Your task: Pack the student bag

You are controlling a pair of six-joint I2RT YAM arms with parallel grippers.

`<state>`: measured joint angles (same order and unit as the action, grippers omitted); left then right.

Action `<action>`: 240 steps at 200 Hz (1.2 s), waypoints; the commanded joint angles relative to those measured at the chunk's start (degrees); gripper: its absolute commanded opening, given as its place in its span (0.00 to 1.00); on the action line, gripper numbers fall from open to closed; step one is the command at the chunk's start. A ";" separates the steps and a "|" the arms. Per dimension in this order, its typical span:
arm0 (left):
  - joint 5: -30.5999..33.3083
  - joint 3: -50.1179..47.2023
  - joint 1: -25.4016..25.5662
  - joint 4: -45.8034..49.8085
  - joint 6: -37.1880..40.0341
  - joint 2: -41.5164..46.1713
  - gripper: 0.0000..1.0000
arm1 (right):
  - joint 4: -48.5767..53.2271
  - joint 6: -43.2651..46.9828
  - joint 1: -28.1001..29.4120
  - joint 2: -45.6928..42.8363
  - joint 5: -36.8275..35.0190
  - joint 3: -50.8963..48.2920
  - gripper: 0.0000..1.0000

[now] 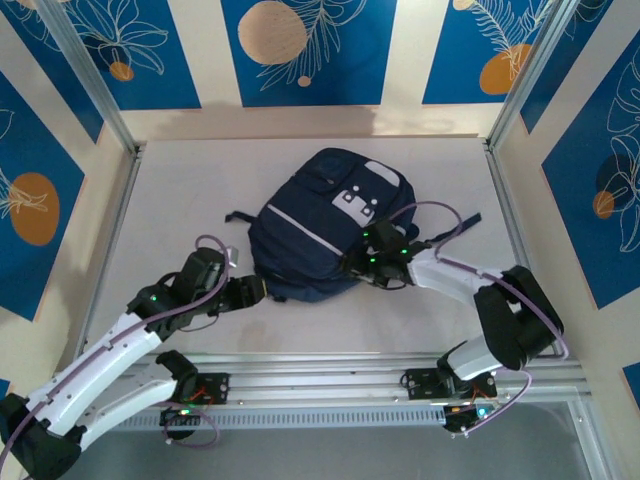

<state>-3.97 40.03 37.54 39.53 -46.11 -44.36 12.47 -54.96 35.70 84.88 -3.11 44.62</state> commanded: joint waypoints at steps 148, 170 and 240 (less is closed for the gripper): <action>10.16 1.48 1.13 -5.19 -0.10 -6.16 0.59 | 27.26 31.80 1.91 3.26 0.50 30.84 0.66; 10.49 -0.27 1.07 -4.19 -0.30 -2.83 0.59 | 25.53 34.87 1.37 9.32 4.90 36.06 0.66; 8.65 -1.72 1.03 -1.57 2.20 2.23 0.59 | 30.40 39.15 2.35 30.82 21.32 55.79 0.60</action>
<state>4.16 38.76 38.13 36.42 -45.45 -43.86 38.68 -18.41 37.34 111.35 11.18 94.85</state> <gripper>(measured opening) 0.590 0.618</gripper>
